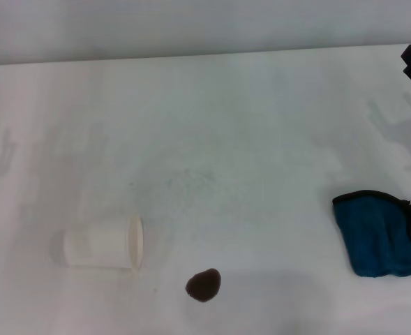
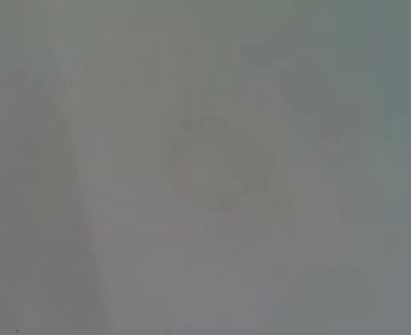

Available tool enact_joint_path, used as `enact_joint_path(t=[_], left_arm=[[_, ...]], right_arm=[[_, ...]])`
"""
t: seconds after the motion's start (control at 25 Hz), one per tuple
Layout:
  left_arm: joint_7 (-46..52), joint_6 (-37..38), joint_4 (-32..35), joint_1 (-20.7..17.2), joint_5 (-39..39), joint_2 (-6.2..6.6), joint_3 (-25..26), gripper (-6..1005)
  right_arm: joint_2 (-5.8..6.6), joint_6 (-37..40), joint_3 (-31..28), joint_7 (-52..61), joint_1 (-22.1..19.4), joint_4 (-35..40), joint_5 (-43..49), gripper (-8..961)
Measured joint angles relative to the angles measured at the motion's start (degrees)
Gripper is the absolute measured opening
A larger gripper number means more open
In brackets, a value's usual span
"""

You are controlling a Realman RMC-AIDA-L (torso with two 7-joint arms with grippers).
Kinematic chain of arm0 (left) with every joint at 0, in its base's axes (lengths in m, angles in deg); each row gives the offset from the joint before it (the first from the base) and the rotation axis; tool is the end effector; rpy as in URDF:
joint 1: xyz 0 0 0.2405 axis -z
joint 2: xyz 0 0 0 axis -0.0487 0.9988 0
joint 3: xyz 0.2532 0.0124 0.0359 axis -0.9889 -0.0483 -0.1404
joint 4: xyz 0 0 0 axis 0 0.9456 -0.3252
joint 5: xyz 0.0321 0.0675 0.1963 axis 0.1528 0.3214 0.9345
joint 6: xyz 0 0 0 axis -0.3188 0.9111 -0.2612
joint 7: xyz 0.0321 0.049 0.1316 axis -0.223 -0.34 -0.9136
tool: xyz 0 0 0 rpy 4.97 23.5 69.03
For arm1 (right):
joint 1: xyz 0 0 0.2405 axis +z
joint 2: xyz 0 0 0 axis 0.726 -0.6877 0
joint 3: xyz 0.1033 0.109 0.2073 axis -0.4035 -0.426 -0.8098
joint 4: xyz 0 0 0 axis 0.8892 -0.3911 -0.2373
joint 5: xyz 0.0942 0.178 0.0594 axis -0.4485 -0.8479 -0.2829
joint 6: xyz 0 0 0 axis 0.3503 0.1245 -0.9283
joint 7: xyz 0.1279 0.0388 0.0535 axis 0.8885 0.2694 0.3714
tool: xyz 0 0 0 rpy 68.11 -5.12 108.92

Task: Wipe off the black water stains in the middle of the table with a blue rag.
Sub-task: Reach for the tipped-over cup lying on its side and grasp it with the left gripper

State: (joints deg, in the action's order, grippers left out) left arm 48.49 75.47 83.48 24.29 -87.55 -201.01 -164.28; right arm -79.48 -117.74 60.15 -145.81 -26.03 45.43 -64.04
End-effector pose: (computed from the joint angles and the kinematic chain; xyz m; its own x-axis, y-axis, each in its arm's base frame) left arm -0.3279 0.3040 0.0065 0.7630 -0.2182 0.6085 0.6225 -0.0058 -0.7826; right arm 0.3712 0.3030 0.0443 0.5243 0.0154 -0.8514 -0.8343 -0.1910 -0.5173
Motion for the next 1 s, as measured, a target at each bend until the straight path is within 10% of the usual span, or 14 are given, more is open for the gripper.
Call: enact_joint_path(t=[0.72, 1.0], left_arm=[[0.85, -0.09, -0.08, 1.51, 0.17, 0.13, 0.09, 863], [13.94, -1.18, -5.59, 5.42, 9.23, 2.4, -0.45, 864]], right_arm=[[0.1, 2.19, 0.0, -0.02, 0.96, 0.6, 0.0, 865], [0.25, 2.17, 0.0, -0.03, 0.58, 0.82, -0.03, 866]])
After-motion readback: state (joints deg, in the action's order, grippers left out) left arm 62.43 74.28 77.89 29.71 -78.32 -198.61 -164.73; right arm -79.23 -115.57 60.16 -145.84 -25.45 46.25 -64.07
